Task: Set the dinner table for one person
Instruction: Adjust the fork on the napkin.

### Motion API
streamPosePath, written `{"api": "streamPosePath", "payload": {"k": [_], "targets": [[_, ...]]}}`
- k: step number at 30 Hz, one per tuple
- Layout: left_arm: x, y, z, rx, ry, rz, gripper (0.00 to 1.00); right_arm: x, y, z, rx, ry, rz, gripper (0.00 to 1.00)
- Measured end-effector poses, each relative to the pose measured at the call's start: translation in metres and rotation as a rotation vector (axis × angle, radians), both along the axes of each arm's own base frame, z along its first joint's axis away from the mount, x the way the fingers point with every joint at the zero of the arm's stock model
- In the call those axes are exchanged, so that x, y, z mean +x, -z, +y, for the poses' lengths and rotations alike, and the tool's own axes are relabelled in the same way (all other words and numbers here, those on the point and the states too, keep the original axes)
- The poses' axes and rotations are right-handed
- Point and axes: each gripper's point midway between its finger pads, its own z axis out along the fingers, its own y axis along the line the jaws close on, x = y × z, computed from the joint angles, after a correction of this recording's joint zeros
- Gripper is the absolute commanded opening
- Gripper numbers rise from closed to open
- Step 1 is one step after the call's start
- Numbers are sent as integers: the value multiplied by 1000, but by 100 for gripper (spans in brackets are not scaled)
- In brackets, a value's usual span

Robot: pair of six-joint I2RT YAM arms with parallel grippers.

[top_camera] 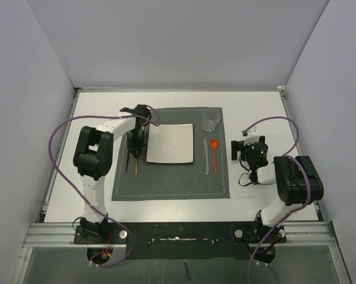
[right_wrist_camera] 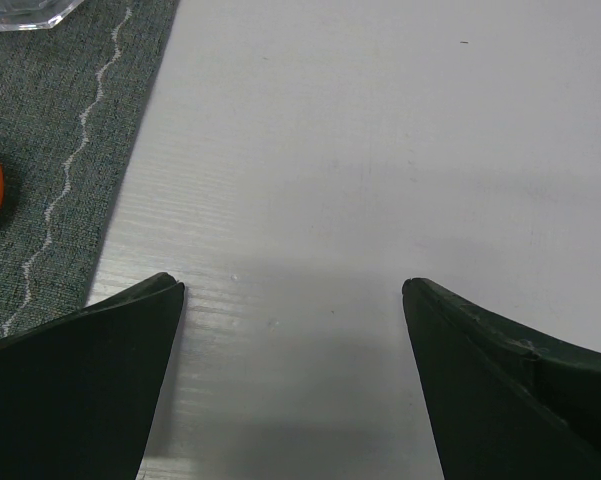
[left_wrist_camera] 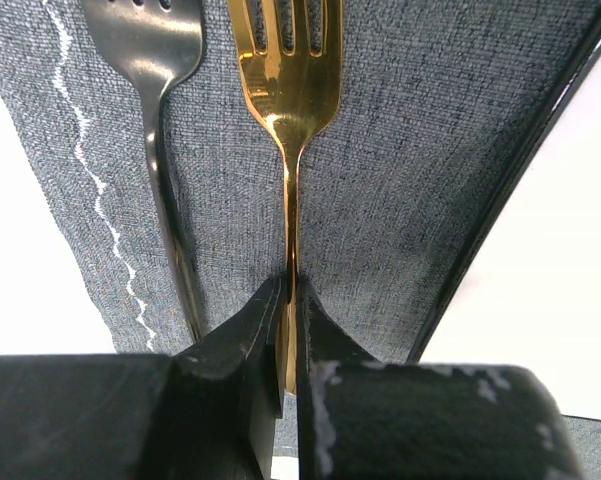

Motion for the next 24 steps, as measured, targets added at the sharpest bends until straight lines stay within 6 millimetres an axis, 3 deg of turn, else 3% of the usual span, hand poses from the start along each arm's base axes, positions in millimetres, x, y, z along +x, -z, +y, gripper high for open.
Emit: {"api": "streamPosePath", "payload": {"k": [24], "targets": [[3,-7,5,26,25,-3,4,0,0,0,0,0,0,98]]}}
